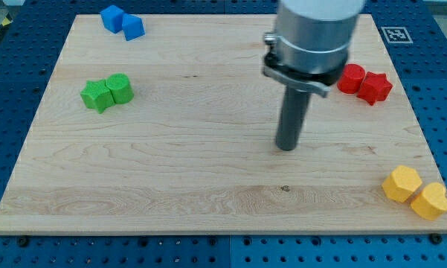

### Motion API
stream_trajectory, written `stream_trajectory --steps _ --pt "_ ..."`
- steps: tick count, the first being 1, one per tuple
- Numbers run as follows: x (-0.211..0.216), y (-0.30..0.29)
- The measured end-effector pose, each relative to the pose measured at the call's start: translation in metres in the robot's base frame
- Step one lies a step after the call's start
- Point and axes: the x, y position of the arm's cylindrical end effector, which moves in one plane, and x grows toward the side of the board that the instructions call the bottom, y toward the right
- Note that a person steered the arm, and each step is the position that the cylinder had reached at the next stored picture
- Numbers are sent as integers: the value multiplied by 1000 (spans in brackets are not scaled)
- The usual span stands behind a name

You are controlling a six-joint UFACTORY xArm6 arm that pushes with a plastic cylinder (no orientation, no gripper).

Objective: Move the yellow heart along with yellow hexagon a bit up

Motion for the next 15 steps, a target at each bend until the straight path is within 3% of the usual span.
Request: stream_trajectory --steps 2,4,6,12,15 --pt "9 109" --pt "58 234" --pt "115 220" --pt "112 189" --pt "86 164"
